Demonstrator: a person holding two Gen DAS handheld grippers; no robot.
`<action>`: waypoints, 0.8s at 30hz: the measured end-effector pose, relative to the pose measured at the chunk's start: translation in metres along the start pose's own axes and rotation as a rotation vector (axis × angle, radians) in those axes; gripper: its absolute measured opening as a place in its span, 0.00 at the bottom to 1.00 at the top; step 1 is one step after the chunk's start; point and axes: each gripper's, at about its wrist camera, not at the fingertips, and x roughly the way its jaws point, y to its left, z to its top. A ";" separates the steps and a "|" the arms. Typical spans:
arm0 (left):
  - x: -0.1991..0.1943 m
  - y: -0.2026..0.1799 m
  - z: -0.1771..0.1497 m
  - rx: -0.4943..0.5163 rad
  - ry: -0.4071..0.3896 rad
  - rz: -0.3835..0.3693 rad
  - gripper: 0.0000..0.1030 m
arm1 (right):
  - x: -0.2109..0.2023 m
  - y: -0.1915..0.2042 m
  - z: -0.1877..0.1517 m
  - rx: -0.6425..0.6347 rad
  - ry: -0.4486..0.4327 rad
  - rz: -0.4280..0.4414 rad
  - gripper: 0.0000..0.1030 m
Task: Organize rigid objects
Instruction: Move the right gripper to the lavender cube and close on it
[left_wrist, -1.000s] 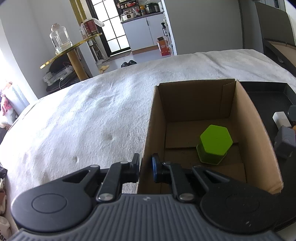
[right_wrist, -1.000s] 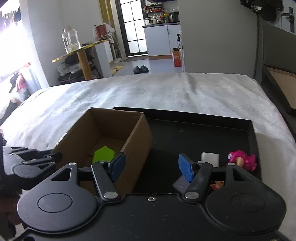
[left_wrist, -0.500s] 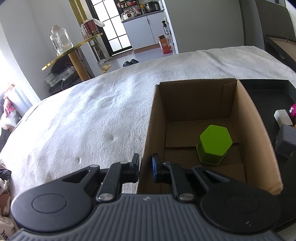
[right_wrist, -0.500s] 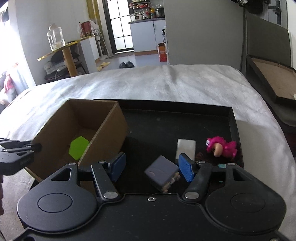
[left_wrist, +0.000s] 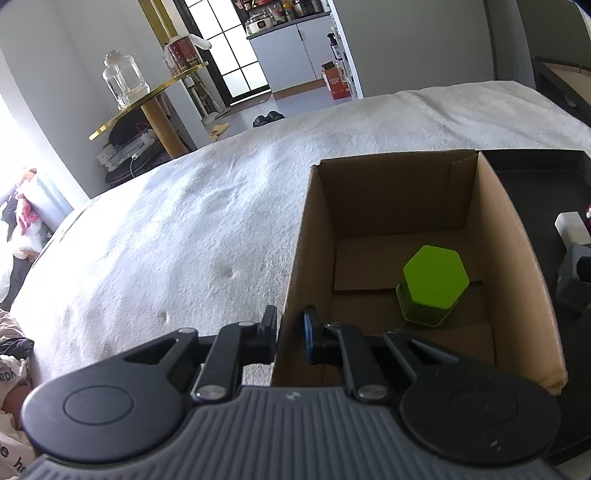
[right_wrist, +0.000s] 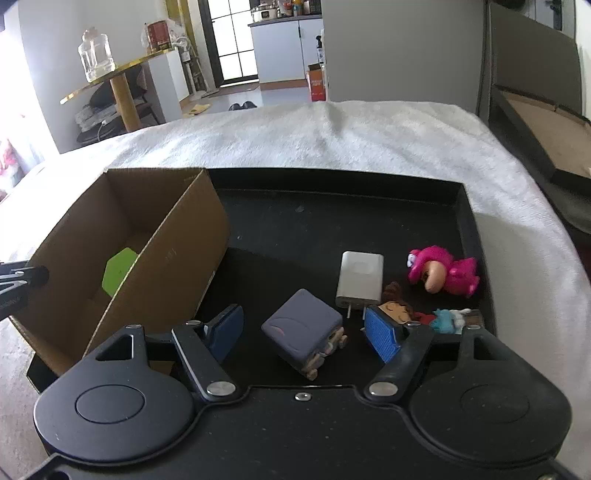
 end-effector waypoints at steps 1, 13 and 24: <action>0.000 -0.001 0.001 0.004 0.003 0.004 0.12 | 0.004 0.000 0.000 0.001 0.008 0.002 0.70; 0.003 -0.012 0.005 0.053 0.028 0.030 0.75 | 0.035 -0.002 -0.008 0.045 0.071 -0.001 0.71; 0.003 -0.017 0.008 0.060 0.025 0.037 0.76 | 0.031 -0.008 -0.016 0.054 0.084 -0.025 0.58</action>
